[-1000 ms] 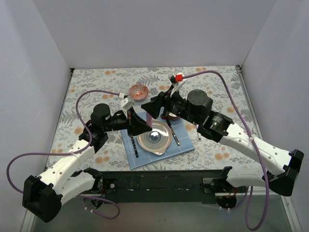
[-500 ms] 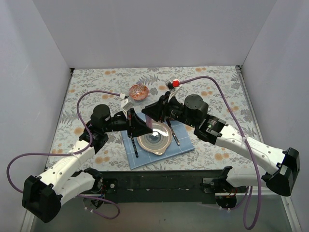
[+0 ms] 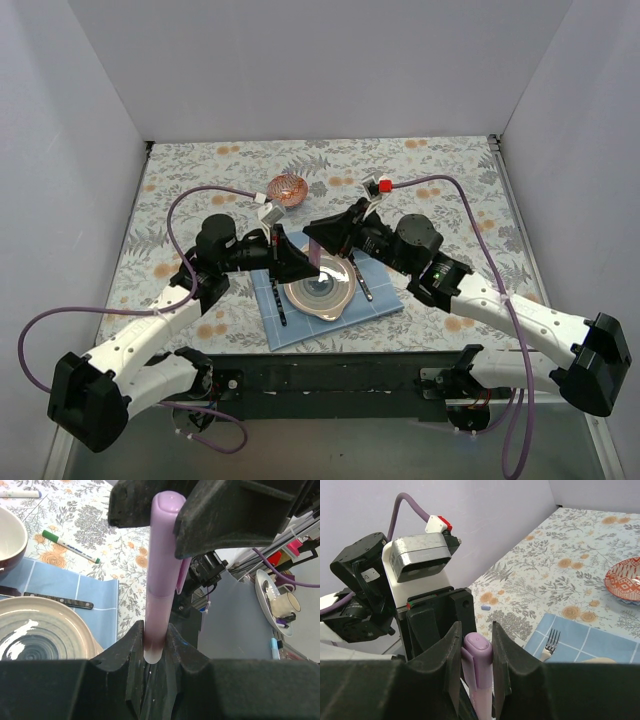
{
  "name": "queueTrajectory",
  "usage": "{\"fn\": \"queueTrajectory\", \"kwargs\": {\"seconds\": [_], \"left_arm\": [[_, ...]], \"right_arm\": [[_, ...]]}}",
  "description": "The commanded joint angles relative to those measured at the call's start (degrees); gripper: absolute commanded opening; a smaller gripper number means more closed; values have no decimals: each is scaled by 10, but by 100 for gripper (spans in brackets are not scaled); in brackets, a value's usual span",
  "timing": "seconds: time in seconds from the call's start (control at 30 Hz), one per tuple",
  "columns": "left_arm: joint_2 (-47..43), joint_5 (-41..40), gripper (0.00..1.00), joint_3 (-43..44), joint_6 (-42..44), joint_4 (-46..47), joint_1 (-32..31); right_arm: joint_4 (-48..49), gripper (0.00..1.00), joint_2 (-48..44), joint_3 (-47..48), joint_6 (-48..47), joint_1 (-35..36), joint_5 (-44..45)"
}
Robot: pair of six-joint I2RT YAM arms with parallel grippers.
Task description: Insert the pens into the pen caps
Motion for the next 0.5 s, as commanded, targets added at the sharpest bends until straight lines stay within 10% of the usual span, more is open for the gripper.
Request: {"fn": "queueTrajectory", "kwargs": {"seconds": [0.0,0.47], "left_arm": [[4,-119,0,71,-26,106,40],[51,-139,0,120,-19,89,48]], "right_arm": [[-111,1,2,-54,27,35,-68],[-117,1,-3,-93,72,109,83]]}}
